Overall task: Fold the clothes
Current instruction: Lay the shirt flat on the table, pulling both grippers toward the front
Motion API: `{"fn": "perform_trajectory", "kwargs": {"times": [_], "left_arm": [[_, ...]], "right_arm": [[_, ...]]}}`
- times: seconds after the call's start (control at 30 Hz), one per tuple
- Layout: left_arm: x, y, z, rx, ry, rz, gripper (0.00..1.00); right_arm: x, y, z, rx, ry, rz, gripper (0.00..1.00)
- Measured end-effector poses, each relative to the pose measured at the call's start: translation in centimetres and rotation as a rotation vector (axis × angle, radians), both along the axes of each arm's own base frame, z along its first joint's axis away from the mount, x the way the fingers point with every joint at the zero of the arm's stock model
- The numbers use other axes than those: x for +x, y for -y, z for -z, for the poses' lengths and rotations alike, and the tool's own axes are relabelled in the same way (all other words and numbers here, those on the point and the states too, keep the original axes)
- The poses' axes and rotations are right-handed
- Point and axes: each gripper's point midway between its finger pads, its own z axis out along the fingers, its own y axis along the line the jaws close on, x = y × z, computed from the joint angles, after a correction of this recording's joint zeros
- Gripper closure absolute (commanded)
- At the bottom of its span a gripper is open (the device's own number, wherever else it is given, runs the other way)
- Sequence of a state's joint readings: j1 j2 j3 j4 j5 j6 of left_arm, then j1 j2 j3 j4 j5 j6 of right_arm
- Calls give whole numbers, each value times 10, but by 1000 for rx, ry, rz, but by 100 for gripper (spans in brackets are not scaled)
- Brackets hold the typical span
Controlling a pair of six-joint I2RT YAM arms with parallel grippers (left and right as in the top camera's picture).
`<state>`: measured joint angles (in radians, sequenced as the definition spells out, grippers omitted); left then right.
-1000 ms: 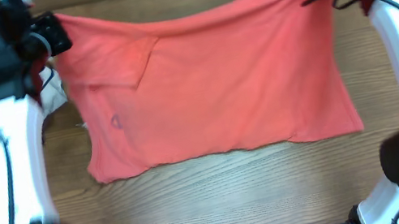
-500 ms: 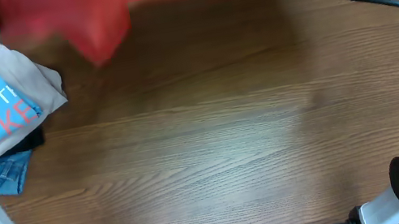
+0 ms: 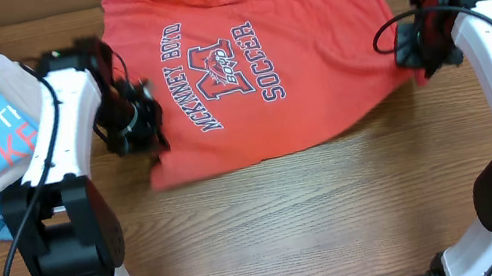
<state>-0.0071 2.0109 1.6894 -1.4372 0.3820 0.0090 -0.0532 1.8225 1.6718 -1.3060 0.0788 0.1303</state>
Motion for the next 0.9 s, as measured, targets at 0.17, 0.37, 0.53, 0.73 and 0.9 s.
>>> {"fn": "perform_trajectory", "kwargs": {"times": [0.17, 0.37, 0.53, 0.73, 0.9], "left_arm": [[-50, -10, 36, 49, -186, 3, 96], [-82, -60, 19, 246, -180, -155, 96], [-101, -99, -49, 267, 82, -391, 96], [-127, -96, -60, 248, 121, -440, 96], [-142, -102, -79, 290, 197, -494, 96]], "right_arm": [[-37, 2, 17, 2, -151, 28, 96], [-77, 38, 15, -28, -292, 196, 96], [-100, 41, 27, -15, -380, 238, 96], [-124, 27, 59, -12, -472, 215, 96], [-134, 23, 65, -11, -489, 215, 96]]}}
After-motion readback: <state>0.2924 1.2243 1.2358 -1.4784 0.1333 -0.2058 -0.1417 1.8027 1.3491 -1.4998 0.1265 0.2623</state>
